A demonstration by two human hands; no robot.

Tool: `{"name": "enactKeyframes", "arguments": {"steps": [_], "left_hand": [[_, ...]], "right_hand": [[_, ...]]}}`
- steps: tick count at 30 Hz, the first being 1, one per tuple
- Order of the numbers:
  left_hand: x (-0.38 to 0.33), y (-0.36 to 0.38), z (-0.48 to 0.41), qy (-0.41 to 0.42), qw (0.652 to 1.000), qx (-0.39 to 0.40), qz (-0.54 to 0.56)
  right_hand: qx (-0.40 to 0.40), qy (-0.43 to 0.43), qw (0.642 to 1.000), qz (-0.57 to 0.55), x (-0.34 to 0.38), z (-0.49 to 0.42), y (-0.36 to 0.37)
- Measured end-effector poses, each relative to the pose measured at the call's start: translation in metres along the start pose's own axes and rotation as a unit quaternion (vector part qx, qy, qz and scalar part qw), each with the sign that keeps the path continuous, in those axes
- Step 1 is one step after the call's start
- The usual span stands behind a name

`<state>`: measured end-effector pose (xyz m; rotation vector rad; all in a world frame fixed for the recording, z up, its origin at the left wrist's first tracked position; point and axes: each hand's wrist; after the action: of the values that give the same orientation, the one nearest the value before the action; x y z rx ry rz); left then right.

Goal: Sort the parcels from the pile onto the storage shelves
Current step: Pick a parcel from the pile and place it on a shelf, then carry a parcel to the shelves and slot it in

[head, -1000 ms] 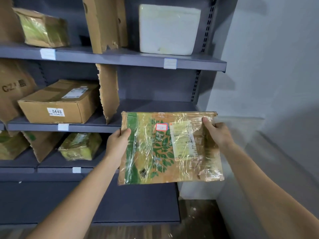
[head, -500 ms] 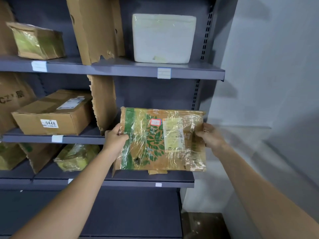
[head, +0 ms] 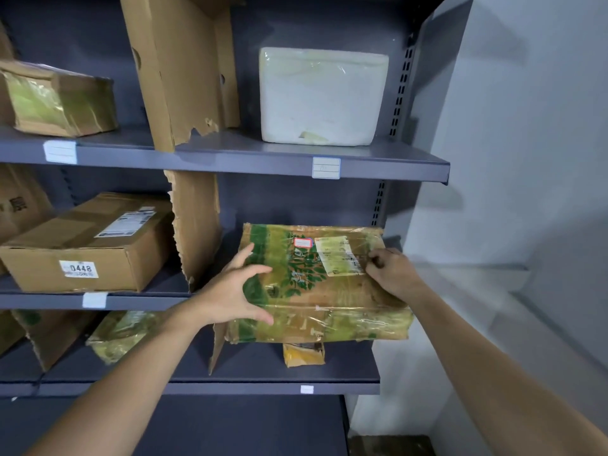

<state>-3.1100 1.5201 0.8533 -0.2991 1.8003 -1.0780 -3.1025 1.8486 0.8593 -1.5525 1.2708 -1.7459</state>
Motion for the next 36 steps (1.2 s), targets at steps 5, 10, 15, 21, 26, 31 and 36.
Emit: {"name": "enactKeyframes", "arguments": {"steps": [5,10,15,21,26,31,36], "left_hand": [[-0.007,-0.003,-0.011,-0.021,0.989,-0.009,-0.147],[0.002,-0.003,-0.026,-0.027,0.955,-0.069,-0.286],[0.016,0.003,-0.047,-0.059,0.931,-0.085,-0.351],[0.024,0.003,-0.072,-0.095,0.933,-0.056,-0.341],[0.030,-0.002,-0.088,-0.082,0.932,-0.052,-0.349],[0.011,0.021,-0.085,0.112,0.915,-0.169,-0.348],[-0.032,0.066,-0.090,0.240,0.933,-0.190,-0.188]], "right_hand": [[-0.098,-0.010,0.988,0.116,0.016,-0.007,0.011],[0.007,-0.115,0.984,0.134,0.027,-0.003,0.002],[0.035,-0.146,0.964,0.218,0.030,-0.010,0.021],[0.002,-0.077,0.971,0.227,0.050,-0.019,0.037],[-0.003,-0.031,0.965,0.262,0.065,-0.023,0.045],[-0.088,-0.029,0.975,0.204,0.065,-0.005,0.054],[-0.134,0.015,0.985,0.111,0.041,0.030,0.042]]}}
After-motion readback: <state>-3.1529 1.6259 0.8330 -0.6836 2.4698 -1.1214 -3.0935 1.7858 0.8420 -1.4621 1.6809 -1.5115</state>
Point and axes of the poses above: each hand's wrist, its own z-axis away from the middle knuckle, its own y-axis out of the palm, x = y × z, and after that the axes turned 6 degrees about y, right-handed
